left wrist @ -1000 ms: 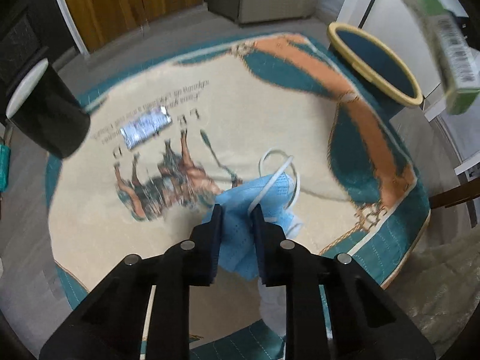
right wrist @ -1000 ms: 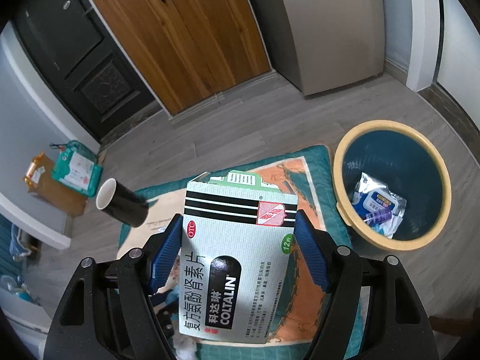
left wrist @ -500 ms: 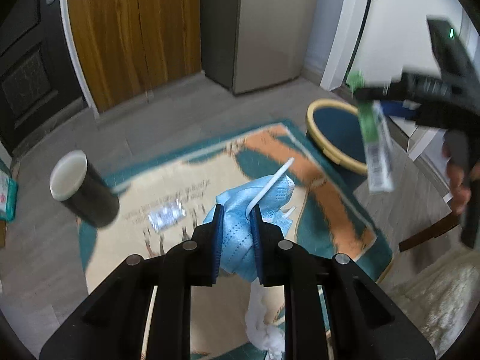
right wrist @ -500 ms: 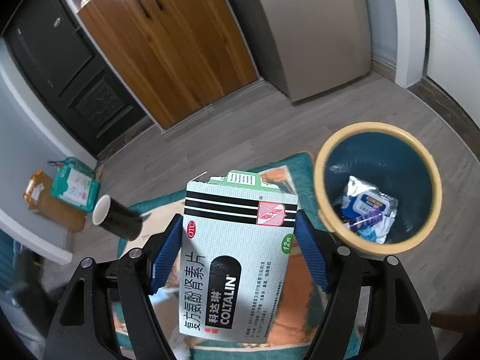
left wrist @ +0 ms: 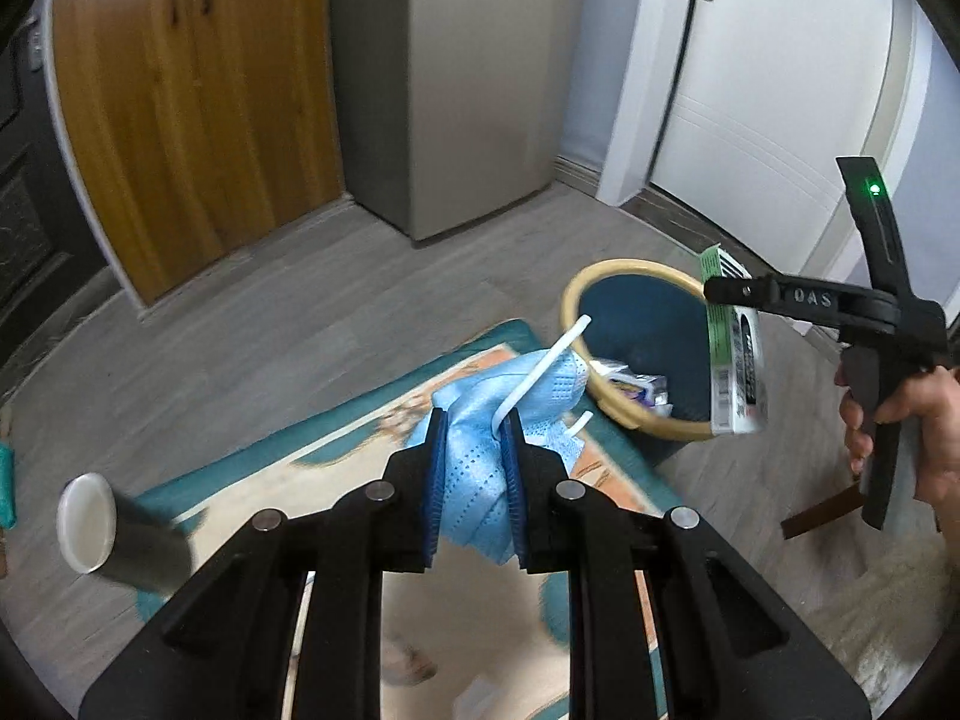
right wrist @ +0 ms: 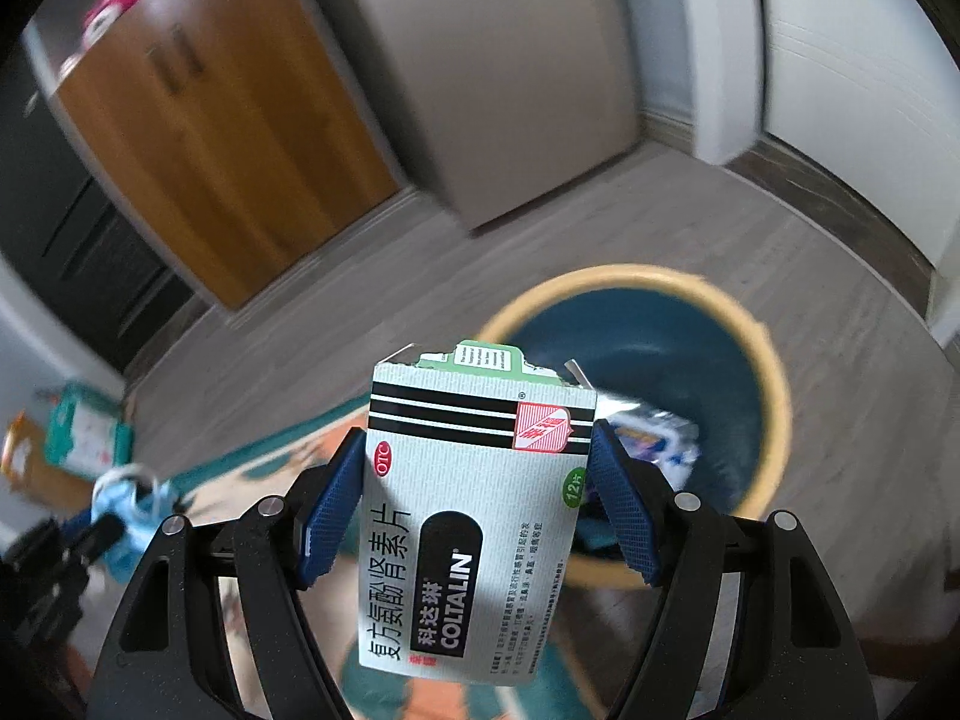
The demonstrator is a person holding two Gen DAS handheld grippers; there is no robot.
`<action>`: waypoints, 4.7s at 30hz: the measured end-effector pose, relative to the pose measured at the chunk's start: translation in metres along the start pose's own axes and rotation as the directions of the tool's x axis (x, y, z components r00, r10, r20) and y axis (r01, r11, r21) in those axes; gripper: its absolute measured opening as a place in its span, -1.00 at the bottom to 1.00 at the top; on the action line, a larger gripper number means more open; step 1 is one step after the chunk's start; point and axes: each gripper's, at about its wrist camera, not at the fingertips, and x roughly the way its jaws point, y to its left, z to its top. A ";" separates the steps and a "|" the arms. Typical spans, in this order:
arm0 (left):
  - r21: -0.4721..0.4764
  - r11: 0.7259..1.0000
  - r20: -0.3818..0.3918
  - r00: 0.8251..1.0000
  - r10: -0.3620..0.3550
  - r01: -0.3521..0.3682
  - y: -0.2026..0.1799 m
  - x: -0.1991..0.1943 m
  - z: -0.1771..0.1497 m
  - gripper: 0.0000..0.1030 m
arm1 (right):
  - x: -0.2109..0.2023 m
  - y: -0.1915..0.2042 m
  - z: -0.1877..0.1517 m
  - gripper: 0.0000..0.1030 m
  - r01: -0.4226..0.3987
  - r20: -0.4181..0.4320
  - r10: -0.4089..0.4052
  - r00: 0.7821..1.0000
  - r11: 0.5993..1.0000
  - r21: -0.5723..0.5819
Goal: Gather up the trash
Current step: 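Carry the COTALIN box and blue mask over the teal bin, then open both tools to drop the box and mask into the bin, then move both tools back over the rug toward the tissue and blister pack, then grasp the white tissue with the right tool while the left tool grasps the silver blister pack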
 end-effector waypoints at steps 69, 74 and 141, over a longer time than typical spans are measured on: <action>-0.283 0.931 0.041 0.967 0.250 -0.229 0.102 -0.104 -0.090 0.87 | -0.036 0.124 -0.119 0.89 -0.121 -0.070 0.111 0.991 0.978 -0.167; -0.281 0.924 0.048 0.958 0.284 -0.260 0.113 -0.113 -0.104 0.87 | -0.018 0.164 -0.163 0.89 -0.106 -0.153 0.056 0.987 0.933 -0.343; -0.290 0.890 -0.314 0.913 0.260 -0.353 0.151 0.098 -0.142 0.21 | 0.021 0.150 -0.085 -0.82 -0.160 -0.101 0.133 0.986 0.925 -0.344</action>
